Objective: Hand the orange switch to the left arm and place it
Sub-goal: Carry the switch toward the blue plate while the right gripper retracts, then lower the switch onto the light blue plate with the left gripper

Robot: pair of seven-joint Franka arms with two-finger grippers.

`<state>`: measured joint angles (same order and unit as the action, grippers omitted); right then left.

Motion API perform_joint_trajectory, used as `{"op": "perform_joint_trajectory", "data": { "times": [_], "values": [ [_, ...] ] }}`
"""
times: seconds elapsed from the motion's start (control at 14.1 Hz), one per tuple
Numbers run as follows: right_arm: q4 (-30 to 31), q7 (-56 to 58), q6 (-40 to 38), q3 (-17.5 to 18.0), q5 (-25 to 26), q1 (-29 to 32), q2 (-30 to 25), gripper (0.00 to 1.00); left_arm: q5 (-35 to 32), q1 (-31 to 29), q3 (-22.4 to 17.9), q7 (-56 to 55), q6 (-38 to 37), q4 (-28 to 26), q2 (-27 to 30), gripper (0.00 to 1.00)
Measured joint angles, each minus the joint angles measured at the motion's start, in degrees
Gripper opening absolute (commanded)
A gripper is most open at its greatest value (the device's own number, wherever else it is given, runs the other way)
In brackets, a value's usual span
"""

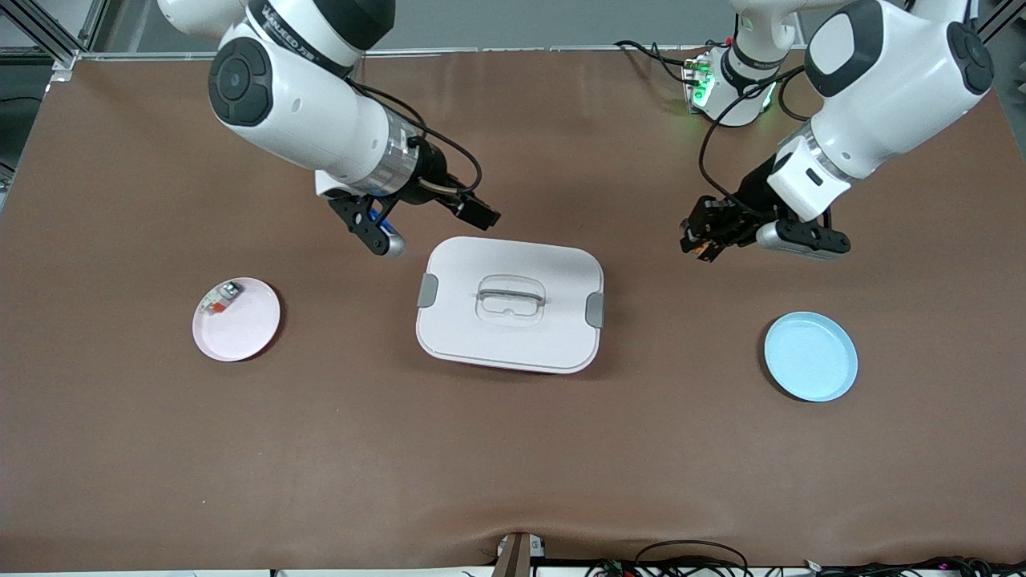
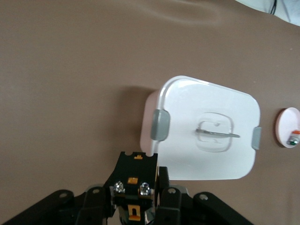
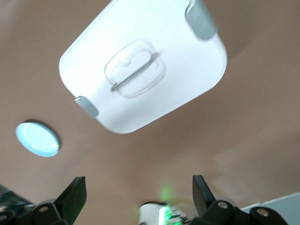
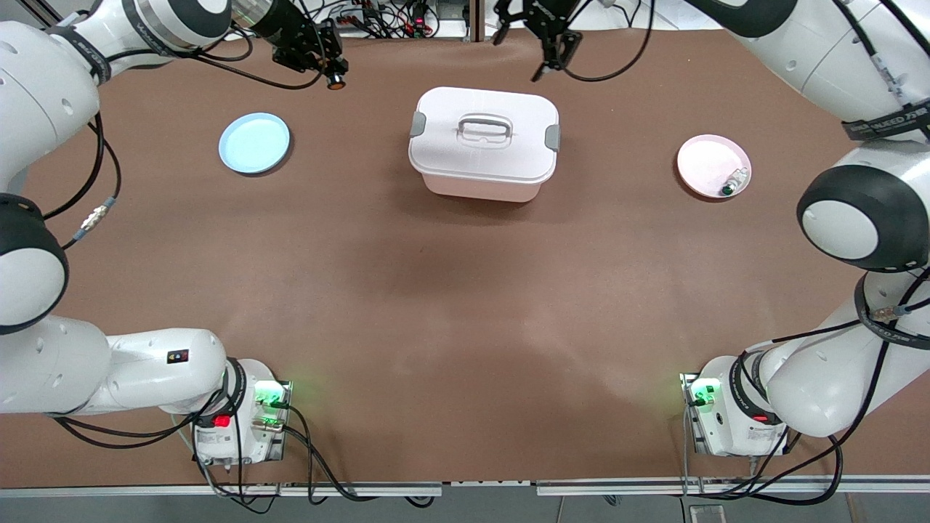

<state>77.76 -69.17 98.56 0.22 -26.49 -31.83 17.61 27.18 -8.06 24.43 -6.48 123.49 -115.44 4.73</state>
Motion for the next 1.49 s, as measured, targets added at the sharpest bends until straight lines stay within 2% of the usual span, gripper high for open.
{"op": "perform_joint_trajectory", "data": {
  "times": [0.14,0.36,0.5,0.71,1.07,1.21,1.49],
  "values": [
    [2.55,6.5,-1.59,-0.08,2.06,1.84,-2.04,1.0,-3.47,-1.47,-0.02,0.02,-1.22,0.27,0.0,0.0],
    [7.63,15.44,-2.87,-0.13,9.09,4.08,-5.43,1.0,-10.38,-3.03,-0.03,0.05,-3.69,1.17,-0.09,0.0],
    [10.98,21.21,-2.83,-0.15,11.96,5.02,-7.44,1.0,-14.0,-3.22,-0.03,0.4,-4.25,1.46,-0.25,0.0],
    [15.02,30.28,-2.77,-0.21,14.72,8.37,-11.02,1.0,-17.25,-4.68,-0.04,5.78,-5.57,1.48,-0.65,0.0],
    [22.64,51.24,0.33,-0.46,19.23,18.62,-17.08,1.0,-20.15,-9.44,-0.11,16.88,-6.84,1.48,-2.17,0.0],
    [25.22,56.58,2.49,-0.49,21.32,21.62,-18.48,1.0,-22.53,-9.72,-0.1,18.48,-6.85,1.48,-2.87,0.0],
    [27.69,61.53,5.24,-0.48,22.17,27.32,-19.7,1.0,-27.4,-9.69,0.16,20.0,-6.86,1.5,-4.07,0.0]
  ]
}}
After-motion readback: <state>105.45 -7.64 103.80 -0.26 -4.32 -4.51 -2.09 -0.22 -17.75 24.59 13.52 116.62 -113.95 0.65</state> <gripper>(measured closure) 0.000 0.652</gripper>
